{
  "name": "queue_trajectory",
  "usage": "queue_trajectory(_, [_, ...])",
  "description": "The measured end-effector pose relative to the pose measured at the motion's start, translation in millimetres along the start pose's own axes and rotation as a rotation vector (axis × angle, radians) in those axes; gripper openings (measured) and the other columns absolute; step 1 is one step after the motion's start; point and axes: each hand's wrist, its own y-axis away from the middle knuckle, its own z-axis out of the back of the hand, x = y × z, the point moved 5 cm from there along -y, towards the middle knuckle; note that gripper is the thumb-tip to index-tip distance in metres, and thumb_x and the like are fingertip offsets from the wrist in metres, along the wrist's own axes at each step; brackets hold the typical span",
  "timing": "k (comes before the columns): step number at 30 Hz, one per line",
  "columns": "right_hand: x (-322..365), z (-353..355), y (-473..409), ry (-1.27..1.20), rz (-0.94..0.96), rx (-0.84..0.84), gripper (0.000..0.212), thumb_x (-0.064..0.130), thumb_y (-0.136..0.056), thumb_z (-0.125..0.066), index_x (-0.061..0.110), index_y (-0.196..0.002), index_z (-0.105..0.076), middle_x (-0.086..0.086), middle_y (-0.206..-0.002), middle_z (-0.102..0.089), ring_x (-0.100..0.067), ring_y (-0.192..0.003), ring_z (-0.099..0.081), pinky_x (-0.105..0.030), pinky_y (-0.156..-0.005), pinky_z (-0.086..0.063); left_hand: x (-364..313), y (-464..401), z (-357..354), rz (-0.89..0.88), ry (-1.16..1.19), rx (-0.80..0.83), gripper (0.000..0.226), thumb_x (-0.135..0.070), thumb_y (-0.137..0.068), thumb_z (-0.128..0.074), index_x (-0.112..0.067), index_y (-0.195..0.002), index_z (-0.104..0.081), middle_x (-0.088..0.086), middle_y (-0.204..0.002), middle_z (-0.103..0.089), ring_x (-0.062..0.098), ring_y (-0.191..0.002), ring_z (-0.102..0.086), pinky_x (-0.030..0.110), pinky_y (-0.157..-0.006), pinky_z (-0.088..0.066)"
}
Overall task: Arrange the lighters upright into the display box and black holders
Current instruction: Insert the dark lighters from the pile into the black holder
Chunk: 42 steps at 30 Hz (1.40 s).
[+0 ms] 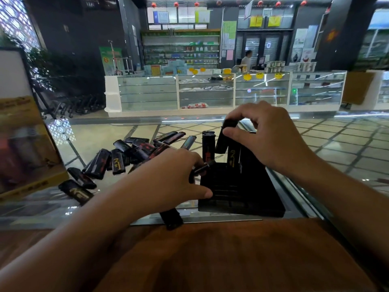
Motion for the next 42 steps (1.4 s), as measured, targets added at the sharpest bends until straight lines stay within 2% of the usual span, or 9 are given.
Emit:
queue_trajectory(5, [2,-10,3,0.115,0.045,-0.015,0.024,0.032,-0.083,-0.077,0.026,-0.104,-0.068,0.029,-0.08,-0.047,-0.001,-0.077,-0.033,-0.034,-0.082,-0.027,-2,1,1,0.023,-0.004,0.003,0.055,-0.053,-0.082,-0.07,-0.028,-0.128,-0.053,-0.012,-0.106,-0.062,0.005,-0.093,-0.057,0.024,-0.084,-0.048])
queue_trajectory(11, [2,-18,2,0.238,0.111,0.05,0.025,0.044,-0.082,-0.074,0.031,-0.099,-0.061,0.007,-0.091,-0.055,-0.008,-0.088,-0.04,-0.028,-0.079,-0.016,-2,3,1,0.05,0.012,0.013,0.062,-0.052,-0.082,-0.072,-0.028,-0.133,-0.048,-0.011,-0.113,-0.059,0.006,-0.1,-0.055,0.024,-0.089,-0.047])
queue_trajectory(18, [0,-16,-1,0.242,0.059,0.091,0.015,0.039,-0.083,-0.074,0.031,-0.092,-0.065,0.022,-0.082,-0.04,-0.007,-0.094,-0.038,-0.027,-0.083,-0.016,-1,2,1,0.037,0.029,0.017,0.061,-0.053,-0.08,-0.073,-0.026,-0.132,-0.054,-0.012,-0.098,-0.064,0.004,-0.092,-0.06,0.031,-0.09,-0.052])
queue_trajectory(25, [-5,-12,-2,0.204,0.024,0.111,0.008,0.037,-0.086,-0.069,0.032,-0.092,-0.068,0.017,-0.097,-0.064,-0.009,-0.101,-0.036,-0.031,-0.087,-0.02,0,3,7,0.001,0.231,-0.028,0.021,-0.039,-0.084,-0.075,-0.032,-0.077,-0.057,-0.013,-0.063,-0.065,-0.001,-0.054,-0.059,0.018,-0.058,-0.047])
queue_trajectory(28, [-9,-14,-1,0.217,0.025,0.104,0.013,0.038,-0.087,-0.065,0.033,-0.098,-0.07,0.014,-0.111,-0.064,-0.01,-0.106,-0.036,-0.031,-0.084,-0.021,1,3,12,0.006,0.304,-0.091,0.015,-0.036,-0.087,-0.073,-0.031,-0.079,-0.06,-0.02,-0.057,-0.057,-0.001,-0.052,-0.055,0.017,-0.056,-0.045])
queue_trajectory(32, [-10,-1,2,0.095,-0.038,-0.054,0.016,0.027,-0.086,-0.062,0.029,-0.101,-0.069,0.01,-0.108,-0.064,-0.01,-0.103,-0.042,-0.034,-0.085,-0.035,3,5,13,0.006,0.532,-0.117,0.009,-0.03,-0.088,-0.071,-0.029,-0.095,-0.065,0.006,-0.071,-0.065,0.012,-0.054,-0.057,0.03,-0.053,-0.051])
queue_trajectory(36, [0,6,8,-0.109,-0.021,-0.053,0.015,0.034,-0.09,-0.059,0.036,-0.102,-0.068,0.022,-0.099,-0.064,0.01,-0.096,-0.044,-0.015,-0.08,-0.033,-3,8,12,0.006,0.85,-0.054,0.018,-0.021,-0.092,-0.068,-0.025,-0.109,-0.066,0.002,-0.058,-0.057,0.012,-0.043,-0.048,0.024,-0.042,-0.044])
queue_trajectory(39, [13,2,10,-0.141,0.039,0.035,0.02,0.045,-0.092,-0.056,0.042,-0.109,-0.065,0.029,-0.102,-0.062,0.003,-0.106,-0.045,-0.03,-0.087,-0.035,-11,9,12,-0.069,0.91,-0.004,0.01,-0.022,-0.093,-0.067,-0.025,-0.102,-0.067,0.008,-0.063,-0.061,0.022,-0.045,-0.045,0.026,-0.046,-0.042])
queue_trajectory(42, [21,0,11,-0.204,0.104,0.093,0.013,0.046,-0.091,-0.057,0.044,-0.102,-0.064,0.032,-0.099,-0.06,0.002,-0.104,-0.046,-0.026,-0.084,-0.035,-17,10,11,-0.121,0.943,0.024,0.007,-0.023,-0.091,-0.067,-0.017,-0.089,-0.064,0.011,-0.069,-0.065,0.023,-0.042,-0.044,0.028,-0.047,-0.042])
